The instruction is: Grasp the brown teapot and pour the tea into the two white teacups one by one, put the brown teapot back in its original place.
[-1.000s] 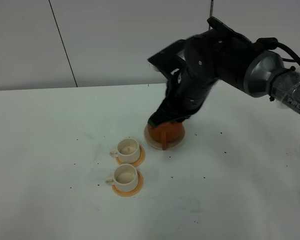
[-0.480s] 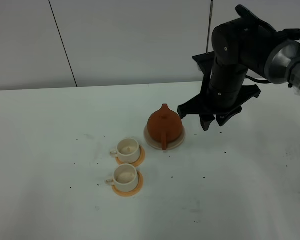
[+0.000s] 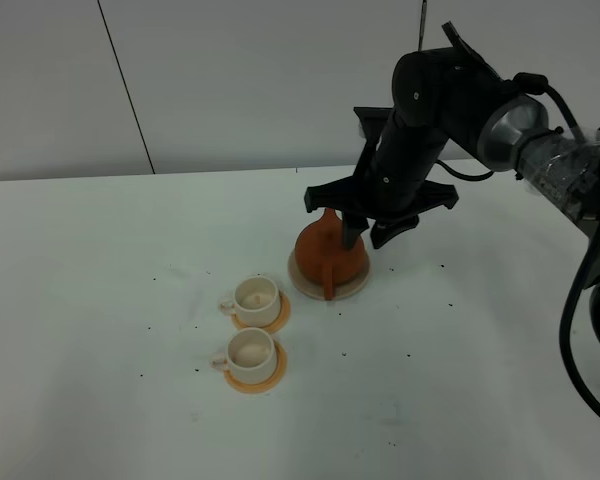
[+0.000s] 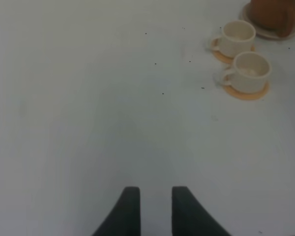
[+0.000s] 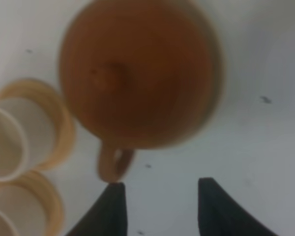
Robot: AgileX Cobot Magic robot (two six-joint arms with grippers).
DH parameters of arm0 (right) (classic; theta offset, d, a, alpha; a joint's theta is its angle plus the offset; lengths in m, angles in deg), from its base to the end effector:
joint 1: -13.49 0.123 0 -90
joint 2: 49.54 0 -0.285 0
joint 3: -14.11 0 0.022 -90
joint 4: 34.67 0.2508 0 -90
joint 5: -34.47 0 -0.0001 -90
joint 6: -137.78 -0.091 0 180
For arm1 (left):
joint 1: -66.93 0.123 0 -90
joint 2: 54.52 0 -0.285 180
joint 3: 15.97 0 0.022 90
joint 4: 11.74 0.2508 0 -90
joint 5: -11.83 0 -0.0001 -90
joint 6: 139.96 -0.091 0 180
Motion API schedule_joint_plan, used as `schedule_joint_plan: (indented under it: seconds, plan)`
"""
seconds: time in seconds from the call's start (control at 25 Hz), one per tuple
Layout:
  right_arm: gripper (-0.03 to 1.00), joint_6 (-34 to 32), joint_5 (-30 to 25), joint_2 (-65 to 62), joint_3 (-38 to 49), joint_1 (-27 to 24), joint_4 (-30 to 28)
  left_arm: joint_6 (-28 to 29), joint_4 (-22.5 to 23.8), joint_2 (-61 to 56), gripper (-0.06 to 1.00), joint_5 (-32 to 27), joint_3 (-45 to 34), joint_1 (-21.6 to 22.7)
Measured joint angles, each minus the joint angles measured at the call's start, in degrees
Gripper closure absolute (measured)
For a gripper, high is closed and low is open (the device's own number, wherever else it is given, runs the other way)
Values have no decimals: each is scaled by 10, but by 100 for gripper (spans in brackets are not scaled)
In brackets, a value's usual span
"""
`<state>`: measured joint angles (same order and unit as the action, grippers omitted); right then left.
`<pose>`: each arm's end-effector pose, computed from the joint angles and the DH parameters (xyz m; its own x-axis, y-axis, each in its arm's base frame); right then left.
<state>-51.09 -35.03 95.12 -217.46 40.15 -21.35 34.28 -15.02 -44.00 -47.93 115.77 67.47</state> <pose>0.4482 0.2470 0.2117 -0.9435 -0.2166 -0.2509 -0.2834 0.9196 0.2720 0.0027 -0.0045 0.2804 -0.4735 0.0671 -0.8783 0.0681 0.9969 0.0394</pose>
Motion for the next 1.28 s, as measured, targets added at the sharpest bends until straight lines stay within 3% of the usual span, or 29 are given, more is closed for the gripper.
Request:
schedule_joint_plan:
  seconds: [0.64, 1.08, 1.28]
  plan:
    - [64, -15, 0, 15, -18, 0, 69, 0, 0, 0, 71, 0, 0, 0]
    - [64, -6, 0, 31, -18, 2, 63, 0, 0, 0, 71, 0, 0, 0]
    - [64, 7, 0, 40, -18, 18, 26, 0, 0, 0, 71, 0, 0, 0]
